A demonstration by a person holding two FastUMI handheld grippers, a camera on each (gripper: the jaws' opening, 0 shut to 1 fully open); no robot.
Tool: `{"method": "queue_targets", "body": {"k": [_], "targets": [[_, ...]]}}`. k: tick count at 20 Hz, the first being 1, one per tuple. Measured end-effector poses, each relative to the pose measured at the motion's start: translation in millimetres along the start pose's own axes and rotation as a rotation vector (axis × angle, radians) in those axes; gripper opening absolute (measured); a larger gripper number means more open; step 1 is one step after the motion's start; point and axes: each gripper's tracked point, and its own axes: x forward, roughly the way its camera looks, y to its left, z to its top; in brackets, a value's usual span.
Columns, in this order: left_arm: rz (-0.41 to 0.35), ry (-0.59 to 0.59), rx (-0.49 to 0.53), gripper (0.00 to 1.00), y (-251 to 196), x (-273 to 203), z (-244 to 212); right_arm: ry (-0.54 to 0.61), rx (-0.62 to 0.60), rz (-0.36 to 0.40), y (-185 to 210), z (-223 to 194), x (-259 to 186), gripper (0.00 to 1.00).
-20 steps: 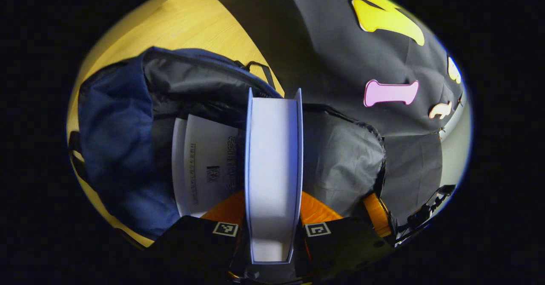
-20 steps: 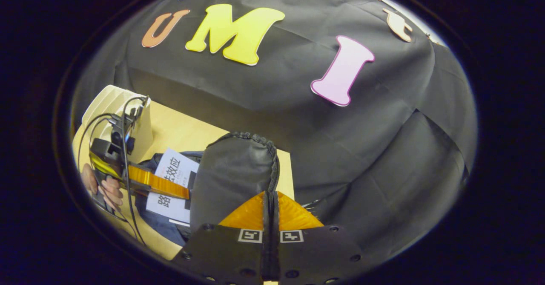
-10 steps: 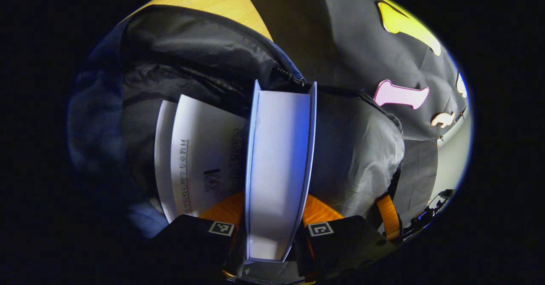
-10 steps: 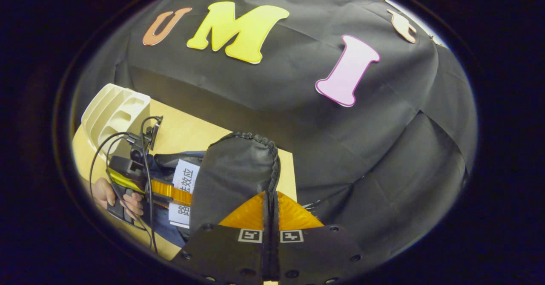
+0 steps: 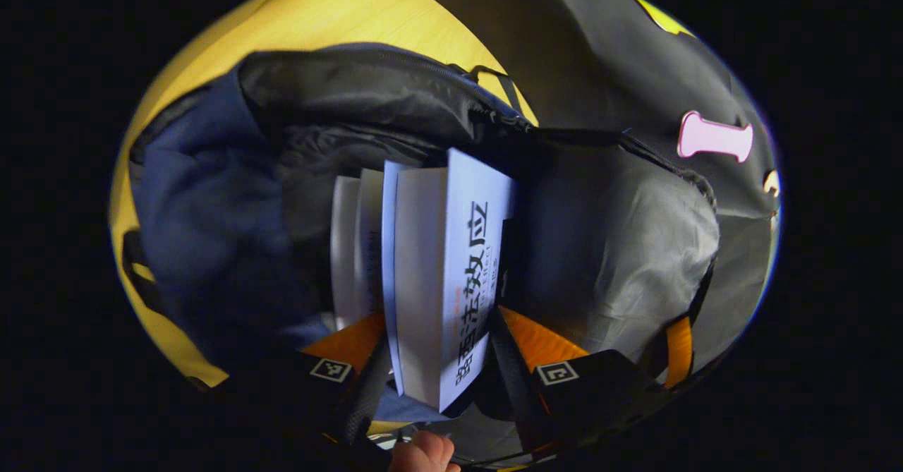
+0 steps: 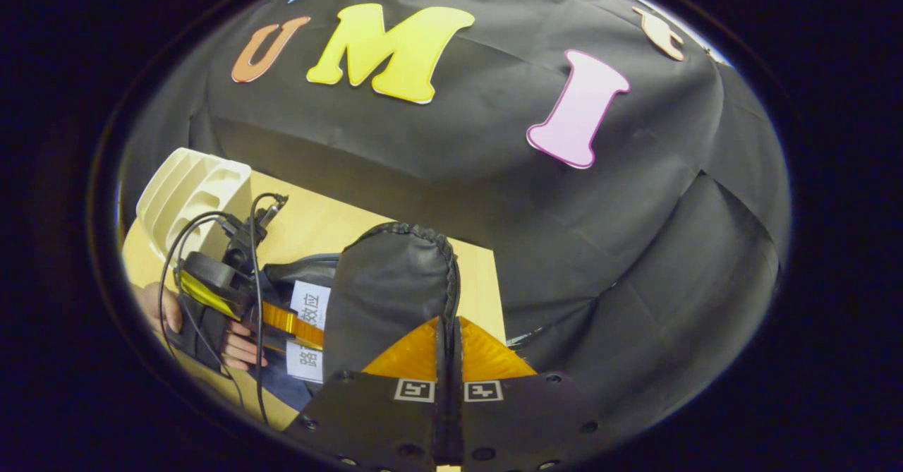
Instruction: Open the schoolbag, grab two books from the bookshelf and put them into the schoolbag.
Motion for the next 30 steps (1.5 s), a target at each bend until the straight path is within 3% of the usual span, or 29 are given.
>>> {"method": "queue_targets", "body": {"k": [4,11,19,22,27,29,30], "targets": [[0.113,-0.062,0.106,0.82,3.4,-35.9,7.5,-0.017,0.014,0.016,8.5,2.3,-4.1,0.01],[0.34,-0.199,0.396,0.82,8.2,-119.0,26.1,-0.053,0.06,0.039,25.1,3.9,-18.7,0.01],[0.544,-0.247,0.572,0.82,23.9,-212.4,16.3,-0.093,0.096,0.1,68.8,3.2,-43.5,0.01],[0.567,-0.355,0.616,0.82,18.0,-248.9,23.7,-0.098,0.095,0.135,93.0,-1.7,-52.0,0.0],[0.518,-0.625,0.653,0.82,-10.5,-320.9,36.4,-0.071,0.097,0.207,144.4,-21.0,-60.2,0.01],[0.505,-0.744,0.667,0.87,-21.2,-357.1,49.0,-0.059,0.102,0.234,164.8,-28.9,-61.7,0.01],[0.505,-0.794,0.671,0.82,-23.9,-372.3,53.4,-0.054,0.106,0.244,174.3,-31.3,-61.9,0.01]]}}
